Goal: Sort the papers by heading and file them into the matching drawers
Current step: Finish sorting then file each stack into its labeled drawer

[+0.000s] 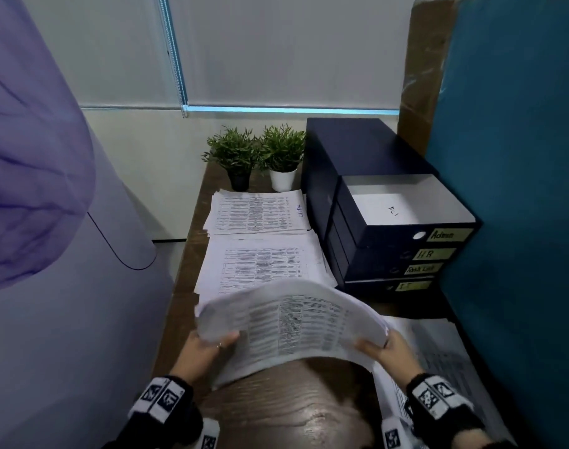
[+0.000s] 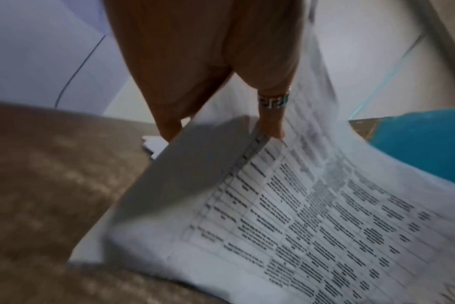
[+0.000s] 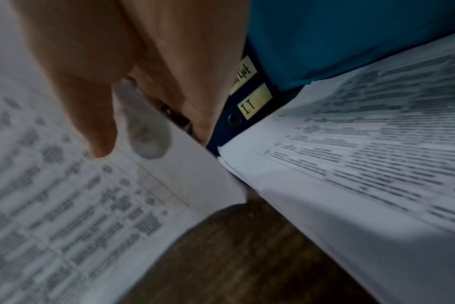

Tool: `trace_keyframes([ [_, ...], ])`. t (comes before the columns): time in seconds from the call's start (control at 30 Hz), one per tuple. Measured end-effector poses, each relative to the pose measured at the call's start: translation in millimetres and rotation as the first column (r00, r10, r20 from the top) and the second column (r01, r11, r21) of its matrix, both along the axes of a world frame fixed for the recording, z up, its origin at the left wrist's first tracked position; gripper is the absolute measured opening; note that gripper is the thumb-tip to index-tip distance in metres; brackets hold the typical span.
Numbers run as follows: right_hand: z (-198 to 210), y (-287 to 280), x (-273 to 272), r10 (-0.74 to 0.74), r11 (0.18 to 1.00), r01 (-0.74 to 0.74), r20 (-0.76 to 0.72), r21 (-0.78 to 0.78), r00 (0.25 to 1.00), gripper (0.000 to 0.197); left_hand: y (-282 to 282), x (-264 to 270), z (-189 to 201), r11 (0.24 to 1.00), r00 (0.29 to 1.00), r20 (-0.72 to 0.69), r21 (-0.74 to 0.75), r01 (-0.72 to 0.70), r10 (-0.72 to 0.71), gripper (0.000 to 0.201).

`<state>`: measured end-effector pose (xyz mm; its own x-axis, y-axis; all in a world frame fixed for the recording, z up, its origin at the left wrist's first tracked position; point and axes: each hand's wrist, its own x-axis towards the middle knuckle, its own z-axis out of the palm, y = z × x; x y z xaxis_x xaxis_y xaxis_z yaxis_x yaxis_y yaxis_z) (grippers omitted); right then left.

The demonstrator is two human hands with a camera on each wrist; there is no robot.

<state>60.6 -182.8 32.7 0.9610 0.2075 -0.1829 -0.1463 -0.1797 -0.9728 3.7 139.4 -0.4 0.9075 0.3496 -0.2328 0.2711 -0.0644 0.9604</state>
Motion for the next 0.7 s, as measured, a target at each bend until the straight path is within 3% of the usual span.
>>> trace_keyframes([
  [0.1, -14, 0, -1, 0.002, 0.999, -0.002, -0.005, -0.047, 1.000, 0.028, -2, -7, -4, 1.000, 1.000, 0.013, -0.009, -0.018, 0.018, 0.020],
  [0.23, -11, 1, 8, -0.075, 0.996, 0.077, -0.046, 0.043, 0.996, 0.022, -2, -8, -2, 0.998, 0.997, 0.049, -0.013, -0.053, 0.054, 0.033],
  [0.37, -10, 4, 9, 0.046, 0.989, -0.044, 0.008, -0.144, 0.999, 0.066, -10, -12, -12, 0.997, 0.998, -0.041, -0.062, -0.051, 0.048, 0.018],
  [0.43, 1, 5, 10, -0.095, 0.964, 0.122, 0.122, -0.236, 0.988, 0.088, -11, -11, -5, 1.000, 0.999, -0.027, -0.001, -0.025, 0.025, 0.011],
  [0.5, 26, 8, 13, -0.195, 0.903, 0.307, 0.350, -0.301, 0.916, 0.095, -12, -8, 15, 0.999, 0.999, 0.049, 0.035, 0.022, -0.024, 0.013],
  [0.53, 39, 11, 15, -0.164, 0.870, 0.364, 0.502, -0.333, 0.849, 0.095, -12, -6, 28, 0.996, 0.994, 0.094, 0.073, 0.051, -0.058, 0.014],
  [0.6, 67, 21, 19, 0.070, 0.806, 0.380, 0.709, -0.455, 0.702, 0.098, -14, -3, 56, 0.971, 0.968, 0.194, 0.208, 0.119, -0.160, 0.014],
  [0.67, 87, 34, 24, 0.342, 0.745, 0.198, 0.619, -0.638, 0.707, 0.091, -17, 0, 80, 0.911, 0.921, 0.264, 0.373, 0.177, -0.287, 0.006],
  [0.7, 91, 39, 26, 0.436, 0.719, 0.053, 0.510, -0.693, 0.742, 0.074, -16, 2, 88, 0.880, 0.902, 0.269, 0.430, 0.201, -0.337, 0.002],
])
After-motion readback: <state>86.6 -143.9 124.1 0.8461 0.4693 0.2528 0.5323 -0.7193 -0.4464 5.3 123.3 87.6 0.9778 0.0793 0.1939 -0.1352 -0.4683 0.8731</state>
